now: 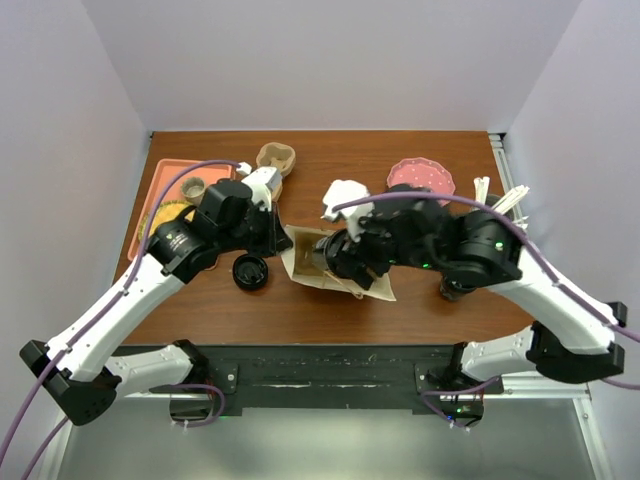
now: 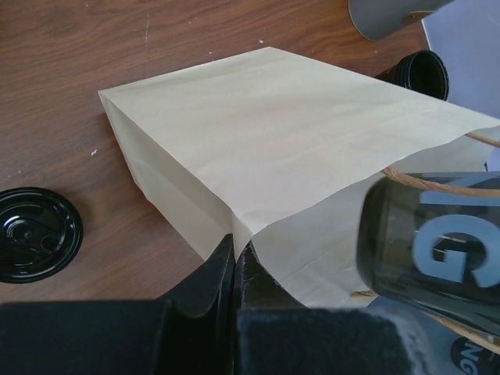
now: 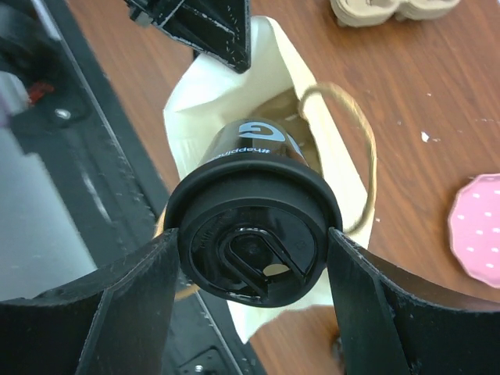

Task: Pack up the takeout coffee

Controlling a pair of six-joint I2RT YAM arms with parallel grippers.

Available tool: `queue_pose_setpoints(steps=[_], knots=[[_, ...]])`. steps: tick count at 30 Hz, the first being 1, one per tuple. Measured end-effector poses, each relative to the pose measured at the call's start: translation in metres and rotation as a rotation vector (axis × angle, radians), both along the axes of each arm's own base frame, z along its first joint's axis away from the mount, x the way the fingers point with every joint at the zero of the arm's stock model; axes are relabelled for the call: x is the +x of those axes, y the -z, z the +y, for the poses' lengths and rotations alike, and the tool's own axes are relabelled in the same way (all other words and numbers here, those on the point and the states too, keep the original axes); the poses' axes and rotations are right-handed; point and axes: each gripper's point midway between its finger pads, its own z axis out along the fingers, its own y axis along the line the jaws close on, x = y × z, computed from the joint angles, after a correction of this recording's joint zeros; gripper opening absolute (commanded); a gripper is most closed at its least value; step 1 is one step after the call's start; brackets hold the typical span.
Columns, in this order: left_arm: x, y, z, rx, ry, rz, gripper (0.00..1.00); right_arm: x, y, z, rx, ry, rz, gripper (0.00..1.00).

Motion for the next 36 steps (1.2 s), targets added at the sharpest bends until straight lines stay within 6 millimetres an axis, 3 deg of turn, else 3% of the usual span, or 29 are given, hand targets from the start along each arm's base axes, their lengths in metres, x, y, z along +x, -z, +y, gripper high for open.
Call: queue_pose_setpoints(steps=[6,14,24,32,36], knots=[[-0.002,0.004,-0.002,-0.003,0.025,-0.012,0.0,0.004,0.025,0.016,-0.16,0.046,-0.102,0.42],[-0.02,0.014,0.0,-0.065,0.071,-0.024,0.0,0.012,0.049,-0.002,-0.276,0.066,-0.193,0.41],[-0.026,0.014,-0.002,-0.096,0.094,-0.035,0.0,0.01,0.069,0.009,-0.331,0.032,-0.27,0.4],[-0.036,0.014,0.007,-0.11,0.108,-0.079,0.0,0.011,0.106,0.011,-0.4,0.006,-0.273,0.4],[-0.037,0.013,0.009,-0.101,0.119,-0.1,0.0,0.013,0.111,0.013,-0.415,0.008,-0.285,0.4]])
